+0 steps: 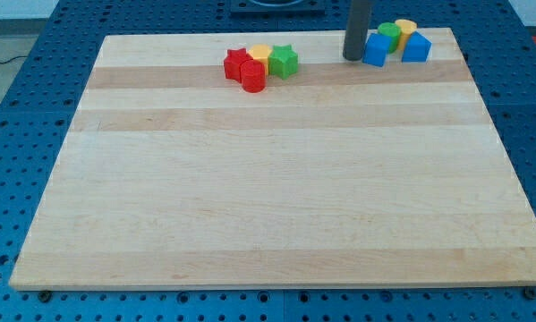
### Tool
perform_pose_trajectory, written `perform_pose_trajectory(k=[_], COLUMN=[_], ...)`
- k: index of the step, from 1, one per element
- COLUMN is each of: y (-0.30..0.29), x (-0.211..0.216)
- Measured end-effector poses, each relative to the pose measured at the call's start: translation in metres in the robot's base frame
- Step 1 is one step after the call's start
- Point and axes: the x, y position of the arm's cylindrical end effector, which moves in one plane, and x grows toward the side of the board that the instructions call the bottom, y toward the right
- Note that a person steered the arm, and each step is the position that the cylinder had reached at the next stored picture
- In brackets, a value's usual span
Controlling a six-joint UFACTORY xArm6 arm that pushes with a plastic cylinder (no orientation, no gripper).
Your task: Separate the red circle from the red star
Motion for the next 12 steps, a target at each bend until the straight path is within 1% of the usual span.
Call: perform_pose_trajectory(k=[2, 3, 4, 5, 6, 7, 9, 10, 11, 12], y=[0.03, 0.01, -0.026, -0.084, -0.13, -0.144, -0.149, -0.15, -0.184, -0.211], x=[0.0, 0.009, 0.053, 0.078, 0.084, 0.084, 0.084, 0.102, 0.114, 0.082])
